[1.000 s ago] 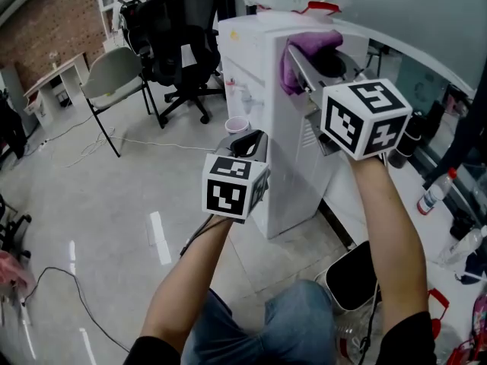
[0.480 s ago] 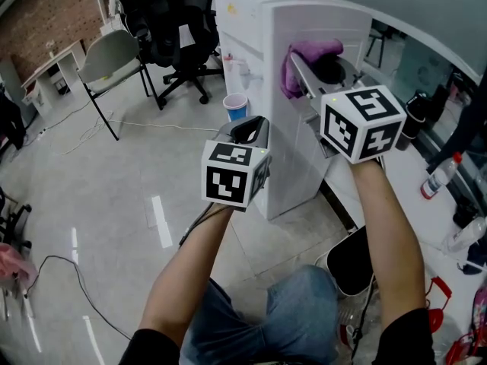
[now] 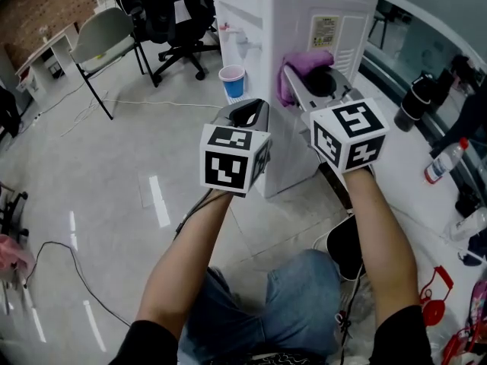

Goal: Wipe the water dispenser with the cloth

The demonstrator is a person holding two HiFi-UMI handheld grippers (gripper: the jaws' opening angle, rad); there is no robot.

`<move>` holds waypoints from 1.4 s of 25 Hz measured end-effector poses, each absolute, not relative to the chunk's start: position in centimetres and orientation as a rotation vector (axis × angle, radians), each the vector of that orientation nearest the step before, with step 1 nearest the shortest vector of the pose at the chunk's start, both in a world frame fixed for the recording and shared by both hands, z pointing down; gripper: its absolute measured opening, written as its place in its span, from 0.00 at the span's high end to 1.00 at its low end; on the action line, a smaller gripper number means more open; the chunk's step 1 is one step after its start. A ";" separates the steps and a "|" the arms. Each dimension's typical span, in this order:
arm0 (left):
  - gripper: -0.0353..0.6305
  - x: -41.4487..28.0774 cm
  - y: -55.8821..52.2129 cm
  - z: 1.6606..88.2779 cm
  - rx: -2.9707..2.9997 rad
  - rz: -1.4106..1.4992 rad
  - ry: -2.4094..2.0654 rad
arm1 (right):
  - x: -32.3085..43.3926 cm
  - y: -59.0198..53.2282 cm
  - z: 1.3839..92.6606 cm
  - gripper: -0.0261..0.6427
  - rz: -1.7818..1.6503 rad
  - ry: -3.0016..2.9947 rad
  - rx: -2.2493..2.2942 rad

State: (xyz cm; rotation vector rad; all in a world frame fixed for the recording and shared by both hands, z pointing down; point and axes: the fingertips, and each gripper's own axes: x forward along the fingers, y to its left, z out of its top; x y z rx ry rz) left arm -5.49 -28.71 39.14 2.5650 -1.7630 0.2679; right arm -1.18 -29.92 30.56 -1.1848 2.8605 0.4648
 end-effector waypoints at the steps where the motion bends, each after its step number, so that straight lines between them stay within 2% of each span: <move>1: 0.90 -5.5 -28.7 39.4 2.564 0.270 -1.762 | -1.3 -29.9 31.5 0.89 0.458 2.874 -1.187; 15: 0.90 -5.4 -28.6 43.4 2.559 0.312 -1.721 | -1.0 -30.8 44.5 0.89 0.159 2.971 -1.257; 35: 0.90 -5.5 -28.8 45.8 2.554 0.312 -1.638 | -1.2 -31.5 64.9 0.89 -0.507 2.971 -1.422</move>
